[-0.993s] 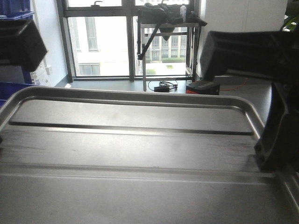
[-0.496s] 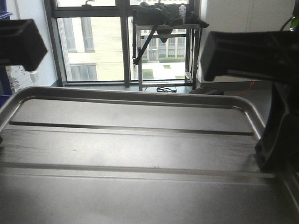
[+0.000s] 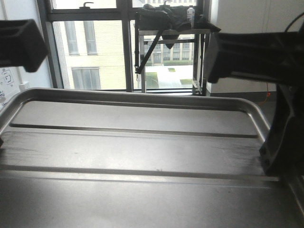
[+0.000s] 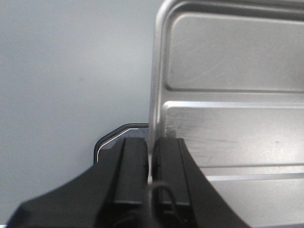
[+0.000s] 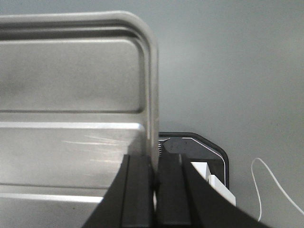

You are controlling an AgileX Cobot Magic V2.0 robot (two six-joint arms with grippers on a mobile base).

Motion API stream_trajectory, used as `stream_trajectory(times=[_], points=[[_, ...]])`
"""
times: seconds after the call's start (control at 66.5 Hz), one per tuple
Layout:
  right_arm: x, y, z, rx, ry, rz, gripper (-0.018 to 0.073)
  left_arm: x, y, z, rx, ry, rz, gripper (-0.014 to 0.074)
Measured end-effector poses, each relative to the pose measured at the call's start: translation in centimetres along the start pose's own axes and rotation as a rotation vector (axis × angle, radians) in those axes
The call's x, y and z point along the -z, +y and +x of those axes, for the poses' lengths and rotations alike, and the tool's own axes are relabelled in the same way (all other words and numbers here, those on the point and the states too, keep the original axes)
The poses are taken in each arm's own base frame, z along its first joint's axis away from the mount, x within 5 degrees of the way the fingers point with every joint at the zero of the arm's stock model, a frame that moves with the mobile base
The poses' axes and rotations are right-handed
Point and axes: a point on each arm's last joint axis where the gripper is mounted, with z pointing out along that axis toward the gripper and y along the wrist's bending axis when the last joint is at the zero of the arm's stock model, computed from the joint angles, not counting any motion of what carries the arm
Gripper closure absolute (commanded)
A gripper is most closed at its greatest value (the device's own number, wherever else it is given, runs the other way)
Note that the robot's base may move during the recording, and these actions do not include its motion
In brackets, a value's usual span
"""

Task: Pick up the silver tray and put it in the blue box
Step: 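Hold the tray level in both grippers while the base drives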

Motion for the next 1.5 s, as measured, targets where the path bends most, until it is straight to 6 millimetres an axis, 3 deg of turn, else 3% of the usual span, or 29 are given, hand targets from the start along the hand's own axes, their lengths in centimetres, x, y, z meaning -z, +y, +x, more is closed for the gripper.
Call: stream_trajectory(times=[1.504], points=[[0.01,-0.01,0.03,0.001,0.001,0.003,0.05,0.0,-0.01,-0.03,-0.002,-0.003,0.001,0.061]])
